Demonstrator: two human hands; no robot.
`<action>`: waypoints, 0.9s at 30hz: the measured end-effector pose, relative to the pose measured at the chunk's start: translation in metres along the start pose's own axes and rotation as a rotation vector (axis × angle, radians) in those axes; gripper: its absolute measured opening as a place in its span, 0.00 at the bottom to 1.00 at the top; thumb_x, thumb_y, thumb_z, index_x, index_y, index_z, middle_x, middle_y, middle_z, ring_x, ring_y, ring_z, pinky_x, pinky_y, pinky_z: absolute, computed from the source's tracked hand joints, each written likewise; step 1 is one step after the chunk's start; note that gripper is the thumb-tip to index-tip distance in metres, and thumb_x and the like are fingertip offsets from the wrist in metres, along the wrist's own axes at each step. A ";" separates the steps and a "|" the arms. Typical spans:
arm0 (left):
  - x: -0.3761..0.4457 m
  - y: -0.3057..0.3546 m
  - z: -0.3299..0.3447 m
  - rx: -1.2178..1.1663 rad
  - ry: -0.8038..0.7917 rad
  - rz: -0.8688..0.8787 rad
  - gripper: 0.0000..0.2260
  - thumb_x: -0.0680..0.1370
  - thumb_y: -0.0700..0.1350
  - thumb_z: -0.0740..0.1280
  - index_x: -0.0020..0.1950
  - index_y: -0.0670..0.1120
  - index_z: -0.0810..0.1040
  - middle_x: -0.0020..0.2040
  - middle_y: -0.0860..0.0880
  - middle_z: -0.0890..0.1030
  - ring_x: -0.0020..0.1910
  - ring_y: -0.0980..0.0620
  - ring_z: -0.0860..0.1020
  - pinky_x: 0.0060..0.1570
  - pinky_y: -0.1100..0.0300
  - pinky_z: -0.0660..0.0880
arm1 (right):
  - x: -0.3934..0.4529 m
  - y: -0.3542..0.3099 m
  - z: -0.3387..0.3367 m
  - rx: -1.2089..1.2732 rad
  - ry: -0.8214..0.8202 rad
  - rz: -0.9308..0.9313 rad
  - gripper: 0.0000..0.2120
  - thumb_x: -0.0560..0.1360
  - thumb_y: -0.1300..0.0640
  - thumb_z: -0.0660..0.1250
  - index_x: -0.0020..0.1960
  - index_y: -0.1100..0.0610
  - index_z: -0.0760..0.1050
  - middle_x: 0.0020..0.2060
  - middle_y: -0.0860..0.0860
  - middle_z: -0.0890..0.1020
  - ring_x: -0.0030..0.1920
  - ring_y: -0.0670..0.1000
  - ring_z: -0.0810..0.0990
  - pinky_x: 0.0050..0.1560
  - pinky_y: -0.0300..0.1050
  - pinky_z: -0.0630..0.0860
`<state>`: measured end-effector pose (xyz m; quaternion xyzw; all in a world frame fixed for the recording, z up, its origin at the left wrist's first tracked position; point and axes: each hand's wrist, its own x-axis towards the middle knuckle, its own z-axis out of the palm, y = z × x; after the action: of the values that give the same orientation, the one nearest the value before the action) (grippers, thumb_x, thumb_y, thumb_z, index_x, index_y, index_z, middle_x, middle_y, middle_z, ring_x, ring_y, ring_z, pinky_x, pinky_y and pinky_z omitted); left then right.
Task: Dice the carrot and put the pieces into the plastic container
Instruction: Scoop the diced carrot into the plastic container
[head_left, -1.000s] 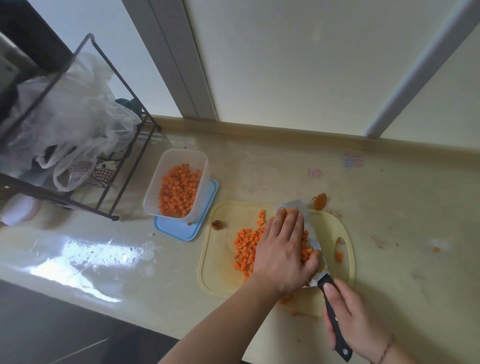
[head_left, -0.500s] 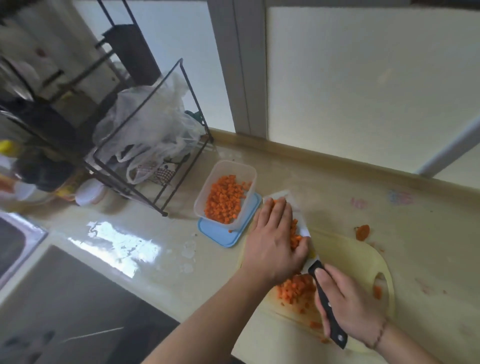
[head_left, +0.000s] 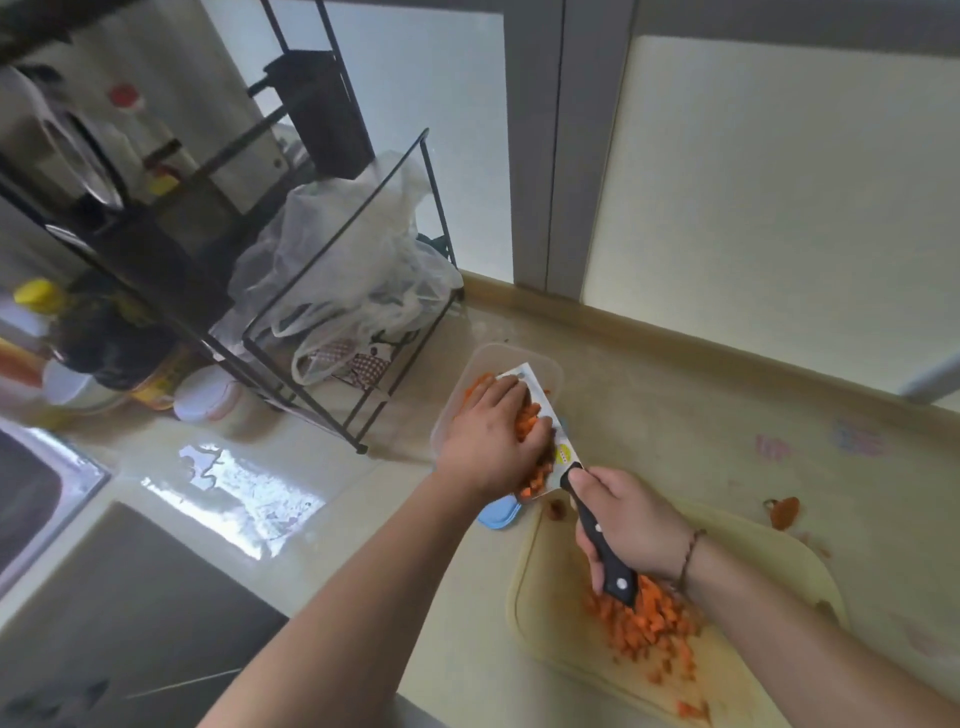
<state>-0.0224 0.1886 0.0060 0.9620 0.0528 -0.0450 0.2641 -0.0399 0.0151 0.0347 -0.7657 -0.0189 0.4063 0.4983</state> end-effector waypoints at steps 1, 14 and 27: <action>0.004 -0.004 0.001 0.012 -0.007 0.004 0.27 0.80 0.61 0.58 0.73 0.46 0.74 0.76 0.50 0.70 0.77 0.51 0.63 0.75 0.60 0.55 | 0.000 -0.001 0.000 -0.008 0.003 0.015 0.16 0.83 0.51 0.51 0.44 0.61 0.64 0.24 0.57 0.75 0.20 0.57 0.76 0.23 0.40 0.69; 0.020 -0.025 0.001 -0.064 -0.054 0.268 0.33 0.79 0.66 0.51 0.79 0.49 0.66 0.80 0.51 0.65 0.80 0.52 0.58 0.77 0.56 0.54 | 0.004 -0.016 -0.009 -0.046 0.033 0.127 0.17 0.83 0.50 0.51 0.42 0.61 0.65 0.25 0.56 0.76 0.21 0.57 0.76 0.23 0.39 0.70; 0.029 -0.030 0.003 0.308 -0.263 0.382 0.33 0.77 0.67 0.35 0.83 0.61 0.45 0.83 0.58 0.43 0.82 0.53 0.39 0.77 0.41 0.34 | 0.003 -0.020 -0.006 0.015 0.038 0.131 0.17 0.83 0.50 0.52 0.42 0.61 0.66 0.24 0.56 0.74 0.20 0.56 0.75 0.23 0.39 0.70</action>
<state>0.0025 0.2144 -0.0150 0.9692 -0.1717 -0.1265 0.1228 -0.0268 0.0222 0.0492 -0.7691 0.0436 0.4235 0.4767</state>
